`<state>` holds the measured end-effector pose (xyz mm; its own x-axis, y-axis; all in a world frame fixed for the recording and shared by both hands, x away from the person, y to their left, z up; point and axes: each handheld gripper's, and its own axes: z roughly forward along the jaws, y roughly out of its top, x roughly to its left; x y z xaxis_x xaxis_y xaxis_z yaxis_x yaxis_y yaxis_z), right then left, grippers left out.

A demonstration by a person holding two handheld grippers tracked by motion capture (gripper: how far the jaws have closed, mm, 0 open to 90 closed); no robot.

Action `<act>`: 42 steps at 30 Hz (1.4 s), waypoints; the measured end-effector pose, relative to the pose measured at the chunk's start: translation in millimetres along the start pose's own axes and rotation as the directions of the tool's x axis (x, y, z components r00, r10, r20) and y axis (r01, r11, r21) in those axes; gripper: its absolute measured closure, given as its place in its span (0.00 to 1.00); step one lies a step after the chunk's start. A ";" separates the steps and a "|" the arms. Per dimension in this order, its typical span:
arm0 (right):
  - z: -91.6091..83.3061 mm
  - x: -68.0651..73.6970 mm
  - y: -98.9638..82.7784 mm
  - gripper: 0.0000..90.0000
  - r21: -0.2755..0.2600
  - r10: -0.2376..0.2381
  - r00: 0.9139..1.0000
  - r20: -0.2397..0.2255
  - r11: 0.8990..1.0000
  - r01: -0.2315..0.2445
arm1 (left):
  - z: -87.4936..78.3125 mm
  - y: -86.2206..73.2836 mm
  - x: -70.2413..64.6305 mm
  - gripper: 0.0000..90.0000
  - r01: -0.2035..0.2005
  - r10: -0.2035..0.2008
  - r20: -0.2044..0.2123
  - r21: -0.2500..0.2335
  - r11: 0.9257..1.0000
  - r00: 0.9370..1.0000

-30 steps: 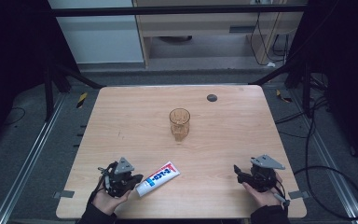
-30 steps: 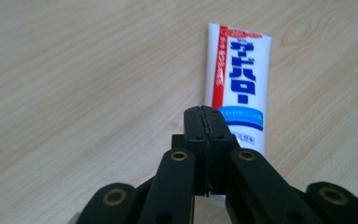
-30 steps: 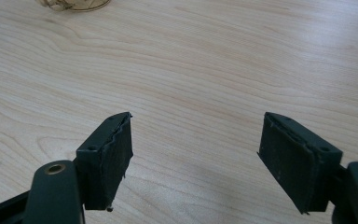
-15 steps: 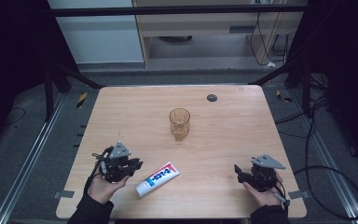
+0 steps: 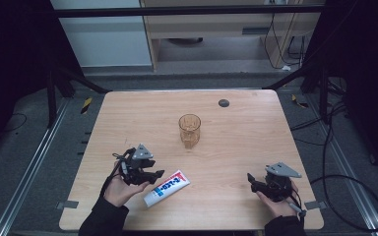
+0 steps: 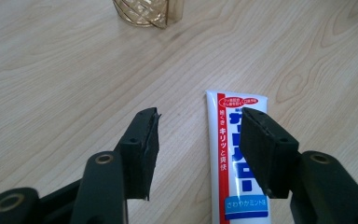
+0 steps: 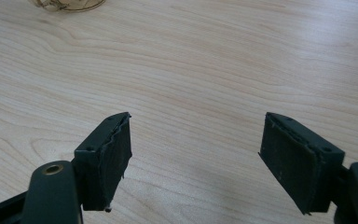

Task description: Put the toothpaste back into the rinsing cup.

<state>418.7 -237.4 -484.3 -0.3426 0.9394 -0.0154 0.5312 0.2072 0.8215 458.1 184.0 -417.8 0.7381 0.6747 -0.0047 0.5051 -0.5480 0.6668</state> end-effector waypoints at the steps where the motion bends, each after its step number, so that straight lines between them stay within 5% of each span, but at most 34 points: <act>1: 0.2 0.4 0.3 0.27 0.001 -0.001 1.000 0.000 1.000 0.001 | 4.3 1.0 -1.2 0.51 -0.011 0.011 0.001 0.016 1.000 1.000; 16: 1.0 1.3 1.1 0.27 0.004 -0.005 1.000 -0.003 1.000 0.005 | 23.7 8.6 -12.4 0.43 -0.050 0.048 0.028 0.087 0.995 0.998; 42: 1.5 1.6 1.9 0.27 0.012 -0.012 1.000 -0.005 1.000 0.012 | 56.0 13.7 -33.9 0.36 -0.126 0.117 0.052 0.214 0.969 0.992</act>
<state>420.3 -235.1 -483.7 -0.3530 0.9354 -0.0227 0.5360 0.2220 0.8145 465.0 125.9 -450.2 0.8143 0.5794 0.0349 0.4923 -0.7212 0.4873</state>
